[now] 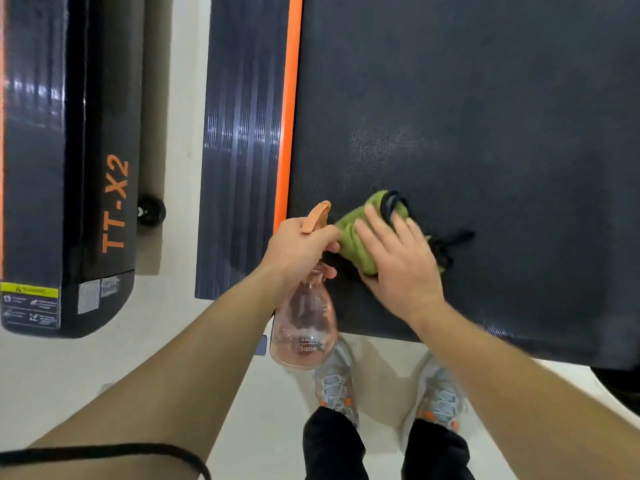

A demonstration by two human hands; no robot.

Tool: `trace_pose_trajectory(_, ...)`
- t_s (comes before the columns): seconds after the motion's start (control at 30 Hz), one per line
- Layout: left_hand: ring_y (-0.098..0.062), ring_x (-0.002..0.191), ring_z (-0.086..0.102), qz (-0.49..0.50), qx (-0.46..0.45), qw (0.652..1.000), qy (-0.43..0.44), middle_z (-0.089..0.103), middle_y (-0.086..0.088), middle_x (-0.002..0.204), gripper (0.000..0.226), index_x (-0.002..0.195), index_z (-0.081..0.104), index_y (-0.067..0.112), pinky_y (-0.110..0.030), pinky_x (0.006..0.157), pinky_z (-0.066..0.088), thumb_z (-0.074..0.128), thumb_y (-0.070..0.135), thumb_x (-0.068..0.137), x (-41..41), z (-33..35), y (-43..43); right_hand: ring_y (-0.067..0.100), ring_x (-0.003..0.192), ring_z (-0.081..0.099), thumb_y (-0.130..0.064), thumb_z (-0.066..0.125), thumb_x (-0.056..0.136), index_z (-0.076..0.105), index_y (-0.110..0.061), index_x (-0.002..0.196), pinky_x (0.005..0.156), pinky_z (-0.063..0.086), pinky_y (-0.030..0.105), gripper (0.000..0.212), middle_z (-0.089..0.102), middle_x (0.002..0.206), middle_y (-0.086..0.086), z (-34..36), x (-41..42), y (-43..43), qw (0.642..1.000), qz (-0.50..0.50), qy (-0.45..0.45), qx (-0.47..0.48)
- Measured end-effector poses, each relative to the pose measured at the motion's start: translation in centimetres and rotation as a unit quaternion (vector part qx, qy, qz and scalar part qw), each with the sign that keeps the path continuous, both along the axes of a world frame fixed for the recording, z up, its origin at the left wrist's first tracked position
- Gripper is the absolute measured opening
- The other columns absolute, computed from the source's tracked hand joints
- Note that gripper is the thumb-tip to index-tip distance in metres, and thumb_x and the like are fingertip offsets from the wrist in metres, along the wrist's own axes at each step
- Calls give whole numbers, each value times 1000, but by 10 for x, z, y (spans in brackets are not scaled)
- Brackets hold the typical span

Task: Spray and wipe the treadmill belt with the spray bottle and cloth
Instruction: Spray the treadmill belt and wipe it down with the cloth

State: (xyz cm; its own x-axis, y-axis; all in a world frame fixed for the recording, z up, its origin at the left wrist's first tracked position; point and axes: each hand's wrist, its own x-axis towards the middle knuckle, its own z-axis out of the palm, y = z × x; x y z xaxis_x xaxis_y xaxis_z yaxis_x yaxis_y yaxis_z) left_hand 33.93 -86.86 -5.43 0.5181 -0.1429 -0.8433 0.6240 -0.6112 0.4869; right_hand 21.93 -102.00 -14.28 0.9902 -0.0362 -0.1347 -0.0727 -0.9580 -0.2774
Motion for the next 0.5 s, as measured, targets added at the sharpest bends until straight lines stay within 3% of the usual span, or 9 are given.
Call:
trace_pose_trajectory(0.07,-24,55,66,8,5,1000,8,74,-14,96,25,97,70,-5,-31,57,54,68,19,93,-11,4,0,36,144,39,-41,66,88,41,-19,154,121,29,49,74,32,165,2,-1,-40,10,1000,26,14,-6)
trace_pose_trajectory(0.27,-26,56,67,-17,0,1000,19,75,-14,100,12,89,69,12,-29,56,52,68,23,95,-30,11,-3,41,143,40,-38,78,83,39,-15,156,118,33,53,86,31,166,5,0,-102,11,998,-28,49,-26)
trace_pose_trajectory(0.4,-24,48,65,2,18,1000,-6,63,-9,72,22,71,61,11,-31,57,49,67,20,90,-27,10,-13,42,142,40,-38,78,84,39,-14,156,117,33,54,85,29,166,5,5,-109,9,997,-36,68,-27)
trace_pose_trajectory(0.5,-24,47,66,39,26,999,6,65,-7,68,19,74,63,10,-34,61,51,68,22,88,-27,9,-12,43,140,42,-39,76,86,43,-14,153,116,35,54,78,32,165,6,8,-93,9,998,-41,56,-11)
